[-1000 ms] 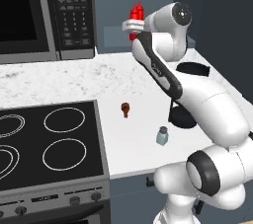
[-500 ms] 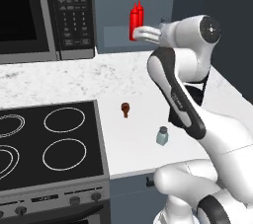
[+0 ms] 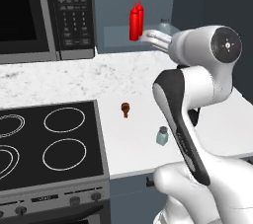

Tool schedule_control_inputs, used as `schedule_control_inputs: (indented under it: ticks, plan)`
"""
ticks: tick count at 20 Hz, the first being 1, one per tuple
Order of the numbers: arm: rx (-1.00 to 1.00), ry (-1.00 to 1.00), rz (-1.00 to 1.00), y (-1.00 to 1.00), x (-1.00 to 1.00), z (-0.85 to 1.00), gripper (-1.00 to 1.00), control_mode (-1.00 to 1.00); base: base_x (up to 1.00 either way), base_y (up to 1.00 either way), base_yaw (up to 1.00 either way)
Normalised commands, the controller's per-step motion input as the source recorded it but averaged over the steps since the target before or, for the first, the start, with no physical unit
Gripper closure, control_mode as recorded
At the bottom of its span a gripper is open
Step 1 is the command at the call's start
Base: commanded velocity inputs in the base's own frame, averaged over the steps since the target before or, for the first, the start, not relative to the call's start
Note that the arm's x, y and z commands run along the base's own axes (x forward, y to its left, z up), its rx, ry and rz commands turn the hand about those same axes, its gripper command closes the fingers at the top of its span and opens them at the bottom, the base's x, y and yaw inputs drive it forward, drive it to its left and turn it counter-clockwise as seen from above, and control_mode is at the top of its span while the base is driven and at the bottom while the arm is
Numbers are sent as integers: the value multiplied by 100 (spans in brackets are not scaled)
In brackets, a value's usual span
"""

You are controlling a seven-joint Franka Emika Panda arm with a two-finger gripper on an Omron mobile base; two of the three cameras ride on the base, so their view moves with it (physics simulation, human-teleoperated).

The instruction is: Put the shaker and condiment bottle from the counter next to their counterparts in the cabinet.

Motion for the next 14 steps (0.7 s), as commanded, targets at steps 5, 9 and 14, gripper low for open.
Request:
schedule_control_inputs:
  ticks: [5,9,14]
  plan:
    - [0,2,-30,0,-93,-2,-100,-100,0,0,0]
    - [0,0,-27,0,-88,-24,-100,-100,0,0,0]
    - [0,0,-22,-3,-41,-86,-100,-100,0,0,0]
